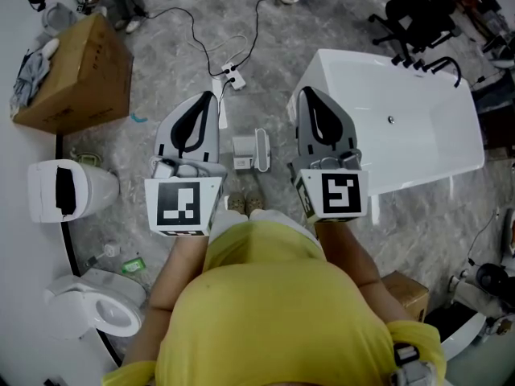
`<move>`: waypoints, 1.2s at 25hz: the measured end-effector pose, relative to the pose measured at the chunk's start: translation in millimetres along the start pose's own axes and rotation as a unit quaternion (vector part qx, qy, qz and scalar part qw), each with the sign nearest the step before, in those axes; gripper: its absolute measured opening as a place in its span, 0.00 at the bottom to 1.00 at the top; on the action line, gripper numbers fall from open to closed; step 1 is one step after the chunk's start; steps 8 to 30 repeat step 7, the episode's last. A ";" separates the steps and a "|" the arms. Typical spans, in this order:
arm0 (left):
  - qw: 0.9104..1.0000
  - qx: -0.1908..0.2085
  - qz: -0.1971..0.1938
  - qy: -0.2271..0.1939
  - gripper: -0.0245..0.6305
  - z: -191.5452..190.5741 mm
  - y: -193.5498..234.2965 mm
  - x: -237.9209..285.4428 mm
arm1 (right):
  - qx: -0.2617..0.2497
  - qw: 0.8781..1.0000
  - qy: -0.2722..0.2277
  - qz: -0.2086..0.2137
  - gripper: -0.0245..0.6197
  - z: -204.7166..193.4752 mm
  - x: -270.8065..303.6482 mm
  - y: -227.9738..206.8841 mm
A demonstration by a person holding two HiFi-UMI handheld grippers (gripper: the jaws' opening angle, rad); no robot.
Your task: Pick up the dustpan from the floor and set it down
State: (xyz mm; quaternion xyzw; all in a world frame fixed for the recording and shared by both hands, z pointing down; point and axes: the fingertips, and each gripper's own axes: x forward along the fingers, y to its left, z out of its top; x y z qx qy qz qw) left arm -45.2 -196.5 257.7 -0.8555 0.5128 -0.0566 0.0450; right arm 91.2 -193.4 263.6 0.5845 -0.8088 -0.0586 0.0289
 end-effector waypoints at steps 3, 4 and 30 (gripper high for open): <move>1.000 0.001 0.000 0.000 0.04 0.8 -4.5 1.6 | -0.001 1.000 0.000 0.004 0.05 -1.5 -0.7 -4.1; 1.000 0.002 0.000 -0.001 0.04 0.7 -6.1 2.5 | -0.002 1.000 0.001 0.005 0.05 -2.6 -1.1 -5.5; 1.000 0.004 0.004 -0.006 0.04 0.0 -11.4 5.3 | -0.004 1.000 0.004 0.010 0.05 -6.1 -2.3 -9.5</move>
